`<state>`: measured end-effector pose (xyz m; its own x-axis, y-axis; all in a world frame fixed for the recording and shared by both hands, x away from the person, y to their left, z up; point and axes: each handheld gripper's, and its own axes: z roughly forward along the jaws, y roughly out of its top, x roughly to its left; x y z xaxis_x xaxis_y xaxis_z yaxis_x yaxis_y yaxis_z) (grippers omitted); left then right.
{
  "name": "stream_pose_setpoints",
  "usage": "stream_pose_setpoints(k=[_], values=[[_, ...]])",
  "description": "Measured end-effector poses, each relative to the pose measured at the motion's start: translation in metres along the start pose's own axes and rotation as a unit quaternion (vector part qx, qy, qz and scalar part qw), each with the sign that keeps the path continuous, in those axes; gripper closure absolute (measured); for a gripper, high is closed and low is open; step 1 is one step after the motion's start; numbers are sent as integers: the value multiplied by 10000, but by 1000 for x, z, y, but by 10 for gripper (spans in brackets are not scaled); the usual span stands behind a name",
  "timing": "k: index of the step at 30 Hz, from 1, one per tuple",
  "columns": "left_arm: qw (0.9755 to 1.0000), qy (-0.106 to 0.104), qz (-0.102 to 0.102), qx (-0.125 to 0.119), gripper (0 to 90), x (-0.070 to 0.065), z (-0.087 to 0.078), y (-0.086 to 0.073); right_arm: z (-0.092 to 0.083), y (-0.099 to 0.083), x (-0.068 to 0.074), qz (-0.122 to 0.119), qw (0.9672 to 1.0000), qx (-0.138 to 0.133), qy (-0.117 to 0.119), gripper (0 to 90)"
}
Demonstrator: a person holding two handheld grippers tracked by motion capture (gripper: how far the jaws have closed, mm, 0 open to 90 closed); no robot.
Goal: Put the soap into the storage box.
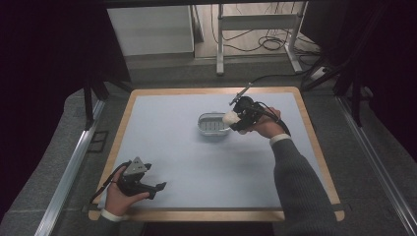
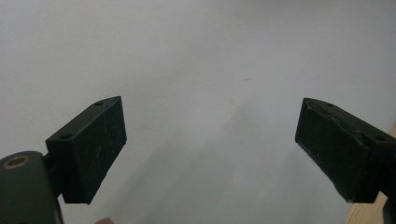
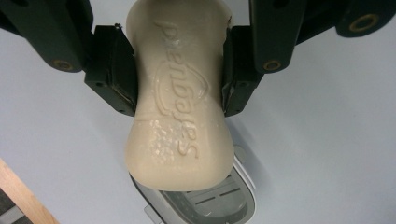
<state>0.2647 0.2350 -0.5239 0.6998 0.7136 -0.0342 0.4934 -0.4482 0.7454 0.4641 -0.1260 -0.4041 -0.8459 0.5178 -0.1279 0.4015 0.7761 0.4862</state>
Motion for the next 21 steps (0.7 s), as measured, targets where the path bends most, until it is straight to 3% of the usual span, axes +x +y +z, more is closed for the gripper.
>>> stream_pose_setpoints(k=[11,19,21], values=[[10000,-1,18,0,94,1,-2,0,1,9,-6,-12,10000,10,4,495],[10000,3,31,-38,94,0,-2,1,12,19,-7,-62,9999,83,10,494],[10000,-5,29,-34,94,0,-2,1,17,24,-6,-182,9998,53,42,495]])
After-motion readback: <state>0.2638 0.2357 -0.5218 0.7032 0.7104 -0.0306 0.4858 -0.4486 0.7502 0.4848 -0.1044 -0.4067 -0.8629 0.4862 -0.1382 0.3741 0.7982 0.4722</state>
